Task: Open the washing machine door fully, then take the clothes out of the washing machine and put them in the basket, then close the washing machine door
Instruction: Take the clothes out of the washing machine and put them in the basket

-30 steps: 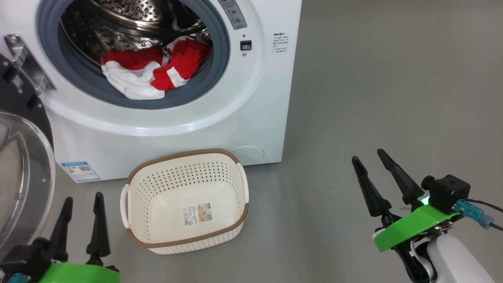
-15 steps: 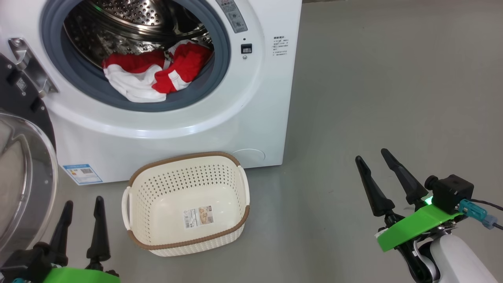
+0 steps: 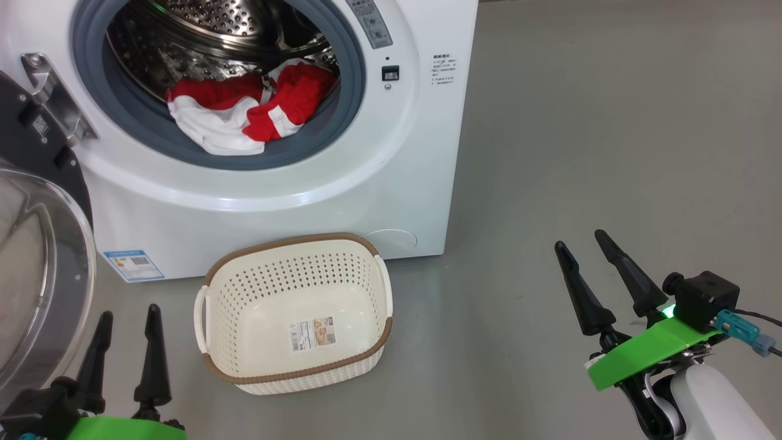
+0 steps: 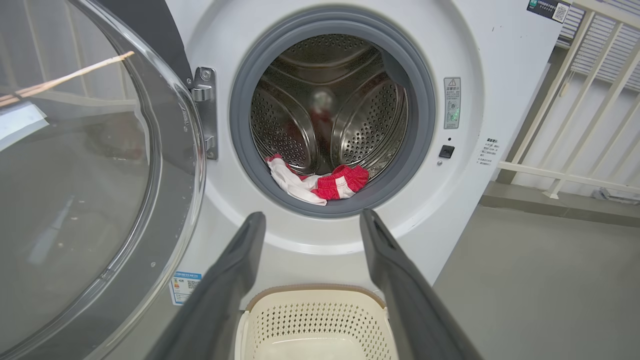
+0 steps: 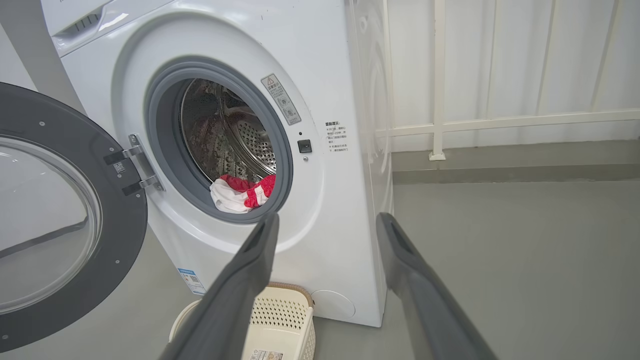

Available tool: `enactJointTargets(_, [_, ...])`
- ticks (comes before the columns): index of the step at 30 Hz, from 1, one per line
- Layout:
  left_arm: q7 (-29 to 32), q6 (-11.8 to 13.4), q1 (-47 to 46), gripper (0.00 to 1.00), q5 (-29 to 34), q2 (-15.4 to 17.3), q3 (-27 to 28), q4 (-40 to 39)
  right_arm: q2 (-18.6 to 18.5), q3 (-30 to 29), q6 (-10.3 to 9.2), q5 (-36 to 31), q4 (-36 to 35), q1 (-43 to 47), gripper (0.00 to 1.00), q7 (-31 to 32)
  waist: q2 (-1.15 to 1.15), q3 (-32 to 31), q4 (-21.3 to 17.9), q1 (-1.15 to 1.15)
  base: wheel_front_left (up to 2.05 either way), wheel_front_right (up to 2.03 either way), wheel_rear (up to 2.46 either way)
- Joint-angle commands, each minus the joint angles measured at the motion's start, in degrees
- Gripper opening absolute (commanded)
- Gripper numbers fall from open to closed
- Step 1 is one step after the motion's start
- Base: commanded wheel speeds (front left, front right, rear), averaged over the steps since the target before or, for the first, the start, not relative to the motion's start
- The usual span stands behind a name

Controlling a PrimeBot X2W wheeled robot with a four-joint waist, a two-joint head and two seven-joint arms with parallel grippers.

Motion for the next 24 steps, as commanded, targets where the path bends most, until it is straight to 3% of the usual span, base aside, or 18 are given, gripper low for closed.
enactJointTargets(1, [-0.7, -0.3, -1.2, 1.00, 0.8, 1.0, 2.3, -1.1, -0.5, 0.7, 0.09, -0.5, -1.5, 0.4, 1.00, -0.7, 0.00, 0.1, 0.1, 0.00, 0.05, -0.05, 0.00])
enactJointTargets(24, [-0.7, -0.6, -2.2, 1.00, 1.3, 0.7, 2.9, -0.7, -0.2, 0.5, 0.09, -0.5, -1.7, 0.1, 1.00, -0.7, 0.00, 1.3, 0.3, 0.00, 0.72, -0.72, 0.00])
